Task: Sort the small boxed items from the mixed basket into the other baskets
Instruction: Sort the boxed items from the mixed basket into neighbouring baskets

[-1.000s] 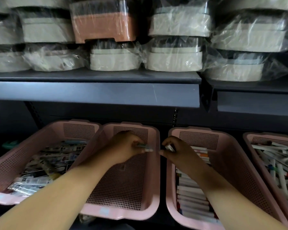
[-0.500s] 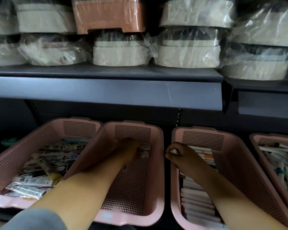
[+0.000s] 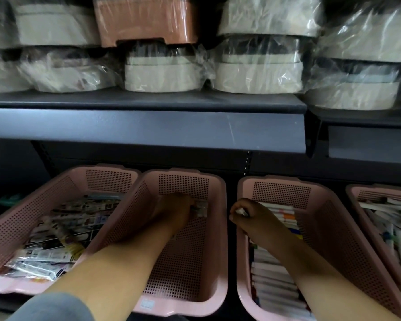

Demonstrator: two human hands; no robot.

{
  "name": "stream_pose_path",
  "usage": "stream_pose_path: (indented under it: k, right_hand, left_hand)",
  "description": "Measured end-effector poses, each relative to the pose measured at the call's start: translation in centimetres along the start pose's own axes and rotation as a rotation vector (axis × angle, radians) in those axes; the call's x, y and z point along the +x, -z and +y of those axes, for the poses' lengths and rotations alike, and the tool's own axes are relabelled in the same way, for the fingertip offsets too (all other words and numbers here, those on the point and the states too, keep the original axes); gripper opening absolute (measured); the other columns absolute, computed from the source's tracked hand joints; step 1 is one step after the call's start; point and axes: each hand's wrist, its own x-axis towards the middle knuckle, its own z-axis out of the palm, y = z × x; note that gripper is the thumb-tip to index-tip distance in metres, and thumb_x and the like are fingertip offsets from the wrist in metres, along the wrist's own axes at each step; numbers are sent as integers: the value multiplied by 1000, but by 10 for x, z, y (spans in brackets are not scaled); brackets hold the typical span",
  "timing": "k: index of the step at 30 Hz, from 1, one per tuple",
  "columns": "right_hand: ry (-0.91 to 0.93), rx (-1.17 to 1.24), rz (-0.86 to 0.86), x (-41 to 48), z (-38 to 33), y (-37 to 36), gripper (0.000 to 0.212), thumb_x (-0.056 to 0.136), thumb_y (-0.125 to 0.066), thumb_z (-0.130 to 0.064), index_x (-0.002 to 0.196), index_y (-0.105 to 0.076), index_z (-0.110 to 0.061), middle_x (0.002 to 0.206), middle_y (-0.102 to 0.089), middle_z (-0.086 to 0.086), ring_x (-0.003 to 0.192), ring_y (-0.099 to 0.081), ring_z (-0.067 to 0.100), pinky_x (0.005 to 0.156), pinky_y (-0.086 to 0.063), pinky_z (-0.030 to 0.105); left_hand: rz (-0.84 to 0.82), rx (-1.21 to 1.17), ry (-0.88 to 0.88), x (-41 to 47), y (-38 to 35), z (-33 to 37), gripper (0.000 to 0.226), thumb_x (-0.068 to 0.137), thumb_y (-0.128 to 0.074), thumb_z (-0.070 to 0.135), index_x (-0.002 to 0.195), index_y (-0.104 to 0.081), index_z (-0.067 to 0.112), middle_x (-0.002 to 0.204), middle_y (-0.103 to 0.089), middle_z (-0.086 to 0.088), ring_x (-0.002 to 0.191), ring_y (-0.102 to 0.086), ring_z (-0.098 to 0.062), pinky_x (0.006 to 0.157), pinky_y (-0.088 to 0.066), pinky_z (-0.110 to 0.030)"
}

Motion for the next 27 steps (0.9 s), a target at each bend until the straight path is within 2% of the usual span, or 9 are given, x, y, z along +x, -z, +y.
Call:
stream_pose_path:
  k: [5, 9, 11, 14, 18, 20, 22, 24, 27]
  right_hand:
    - [-10, -11, -4, 0, -1, 1, 9, 93, -65, -26, 97, -61, -20, 77, -60, 1, 60, -53, 11, 54, -38, 24]
    - [-97, 103, -44, -1, 0, 7, 18, 86, -69, -17, 97, -58, -26, 92, -67, 12, 65, -60, 22, 51, -43, 30]
    - [-109, 167, -63, -1, -2, 12, 23, 84, -70, -11, 96, -56, -24, 95, -70, 15, 67, -62, 26, 51, -43, 32]
    - [-61, 261, -61, -2, -10, 21, 15, 91, -61, 0, 97, -58, -13, 93, -74, 10, 65, -65, 19, 55, -49, 35]
    - [-5, 317, 38, -5, -23, 24, 9, 92, -68, -12, 83, -69, -15, 71, -67, 1, 63, -62, 10, 63, -52, 31]
    - [-15, 304, 112, -4, -27, 23, 16, 88, -74, -20, 72, -72, -20, 63, -64, -6, 60, -59, 6, 60, -47, 23]
    - [-29, 326, 170, -2, -30, 23, 14, 87, -76, -20, 74, -72, -22, 65, -66, -7, 63, -61, 7, 61, -47, 22]
    - [-56, 427, 195, 0, -33, 23, 7, 87, -76, -15, 82, -71, -19, 73, -70, 2, 69, -67, 16, 65, -54, 28]
    - [-108, 497, 219, 0, -35, 21, 10, 84, -75, -12, 90, -68, -7, 82, -71, 18, 75, -72, 27, 67, -60, 38]
  left_hand:
    - [17, -15, -21, -3, 2, 1, 28, 102, -58, 41, 126, -69, 35, 128, -69, 5, 116, -64, -20, 102, -50, -39]
    - [82, -55, -61, -4, 20, 5, 14, 100, -59, 36, 106, -72, 37, 111, -72, 10, 106, -67, -15, 91, -53, -35]
    - [75, -117, -113, -9, 36, 11, 17, 99, -65, 34, 114, -73, 36, 114, -71, 11, 105, -66, -10, 92, -54, -33]
    - [72, -244, -215, -22, 59, 25, 19, 96, -71, 32, 115, -74, 37, 109, -69, 19, 96, -63, 2, 80, -50, -20]
    - [70, -474, -278, -39, 75, 47, 16, 93, -75, 24, 105, -78, 34, 100, -73, 19, 89, -67, 7, 74, -51, -10]
    - [26, -566, -281, -46, 76, 57, 12, 93, -75, 23, 101, -78, 31, 95, -75, 15, 84, -70, 1, 73, -58, -17]
    - [46, -571, -272, -50, 74, 63, 4, 92, -77, 27, 95, -77, 30, 89, -75, 13, 80, -71, -1, 78, -62, -29]
    - [84, -560, -262, -52, 69, 66, 4, 90, -78, 34, 89, -75, 31, 86, -75, 12, 78, -70, -2, 80, -63, -38]
    - [111, -532, -293, -57, 65, 70, 23, 82, -78, 53, 86, -71, 32, 80, -72, 10, 73, -68, -4, 74, -61, -43]
